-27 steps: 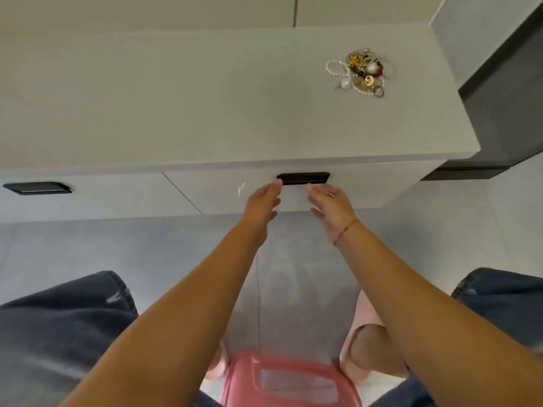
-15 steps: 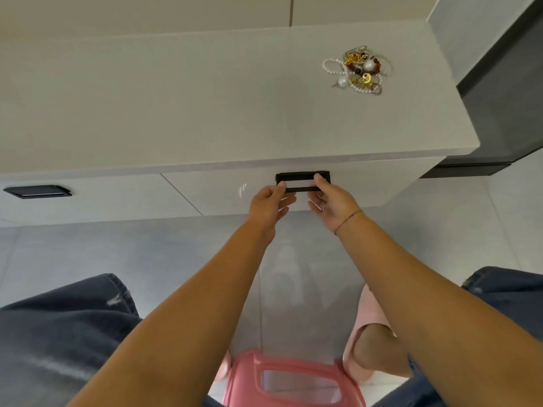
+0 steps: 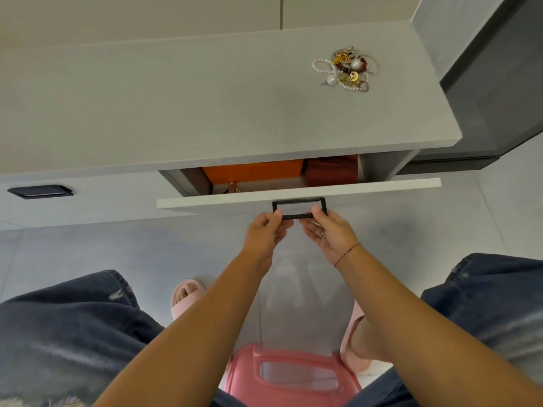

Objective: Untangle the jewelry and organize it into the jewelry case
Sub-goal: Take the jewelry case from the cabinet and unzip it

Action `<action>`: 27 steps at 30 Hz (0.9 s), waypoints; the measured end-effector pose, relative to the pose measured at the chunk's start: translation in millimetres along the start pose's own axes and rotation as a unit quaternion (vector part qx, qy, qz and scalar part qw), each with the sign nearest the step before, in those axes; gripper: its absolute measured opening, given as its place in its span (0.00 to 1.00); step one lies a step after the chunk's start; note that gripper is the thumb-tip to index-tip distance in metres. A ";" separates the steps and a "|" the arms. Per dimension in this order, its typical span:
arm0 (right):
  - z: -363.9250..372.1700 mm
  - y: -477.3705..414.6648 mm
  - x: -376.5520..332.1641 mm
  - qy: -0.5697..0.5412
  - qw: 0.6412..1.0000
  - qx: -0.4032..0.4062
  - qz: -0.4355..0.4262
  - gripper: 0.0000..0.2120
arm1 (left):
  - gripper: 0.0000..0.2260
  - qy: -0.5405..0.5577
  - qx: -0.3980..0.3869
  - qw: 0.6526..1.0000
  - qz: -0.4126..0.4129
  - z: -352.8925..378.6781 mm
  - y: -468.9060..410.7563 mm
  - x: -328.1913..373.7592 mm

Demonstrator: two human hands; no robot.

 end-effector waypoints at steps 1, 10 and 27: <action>-1.1 4.3 3.3 0.002 1.000 -0.001 0.002 0.07 | 0.07 0.006 0.000 1.000 -0.003 -0.5 3.5 -3.5; 2.5 14.3 -9.0 -0.041 0.996 0.061 0.058 0.23 | 0.07 0.000 0.030 0.999 -0.015 2.2 17.8 -11.0; -13.8 13.2 -1.2 -0.040 0.994 0.097 0.027 0.08 | 0.13 0.191 0.125 0.970 -0.081 -4.6 28.3 8.2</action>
Point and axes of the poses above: each hand's wrist, its own y-axis away from the middle knuckle, its own z-axis out of the palm, x = y × z, the point moved 2 cm from there along -y, towards the middle knuckle, and after that the axes turned 4 degrees about -x, right-handed, at the moved point
